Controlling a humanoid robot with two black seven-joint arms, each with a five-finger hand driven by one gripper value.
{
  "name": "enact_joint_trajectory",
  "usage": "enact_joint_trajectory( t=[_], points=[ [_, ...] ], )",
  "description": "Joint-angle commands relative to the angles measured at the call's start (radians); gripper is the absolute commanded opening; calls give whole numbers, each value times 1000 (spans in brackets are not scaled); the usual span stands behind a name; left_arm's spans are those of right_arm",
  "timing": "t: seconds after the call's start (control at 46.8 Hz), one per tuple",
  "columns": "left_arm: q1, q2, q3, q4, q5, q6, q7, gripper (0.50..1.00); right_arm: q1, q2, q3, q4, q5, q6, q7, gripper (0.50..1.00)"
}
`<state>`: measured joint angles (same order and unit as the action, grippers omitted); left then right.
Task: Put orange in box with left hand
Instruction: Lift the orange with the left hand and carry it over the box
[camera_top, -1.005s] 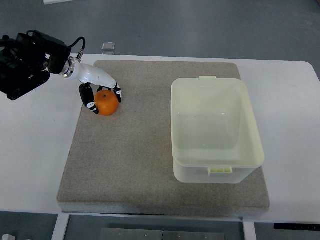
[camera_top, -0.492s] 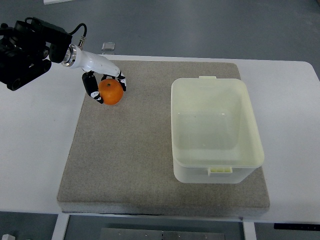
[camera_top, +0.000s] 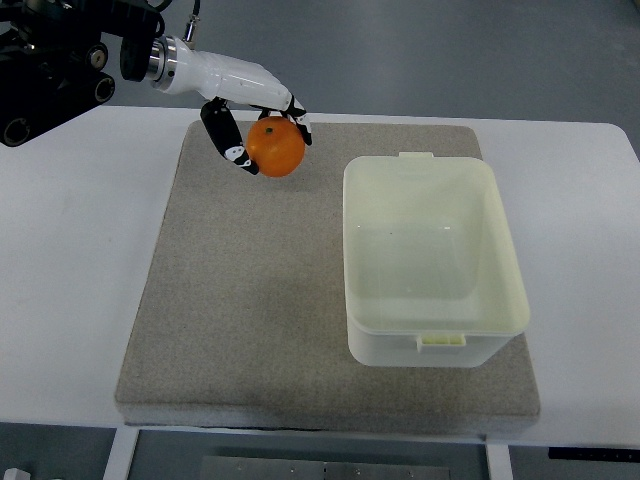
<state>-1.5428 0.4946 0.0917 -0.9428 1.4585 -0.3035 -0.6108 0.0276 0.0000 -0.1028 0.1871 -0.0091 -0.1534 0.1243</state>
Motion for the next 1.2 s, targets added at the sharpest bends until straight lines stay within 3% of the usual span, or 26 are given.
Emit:
enact_joint_trajectory(
  t=[0.0, 0.449, 0.813, 1.134, 1.176],
  points=[
    [-11, 1, -21, -40, 0, 0, 0, 500, 0, 0, 0, 0, 0, 0, 0, 932],
    [-48, -37, -112, -232, 10, -2, 0, 500, 0, 0, 0, 0, 0, 0, 0, 932],
    [-48, -160, -110, -237, 45, -2, 0, 500, 0, 0, 0, 0, 0, 0, 0, 932],
    [-33, -185, -118, -223, 66, 9, 0, 500, 0, 0, 0, 0, 0, 0, 0, 932],
    [-30, -183, -125, -222, 65, 15, 0, 535, 0, 0, 0, 0, 0, 0, 0, 932]
  ],
)
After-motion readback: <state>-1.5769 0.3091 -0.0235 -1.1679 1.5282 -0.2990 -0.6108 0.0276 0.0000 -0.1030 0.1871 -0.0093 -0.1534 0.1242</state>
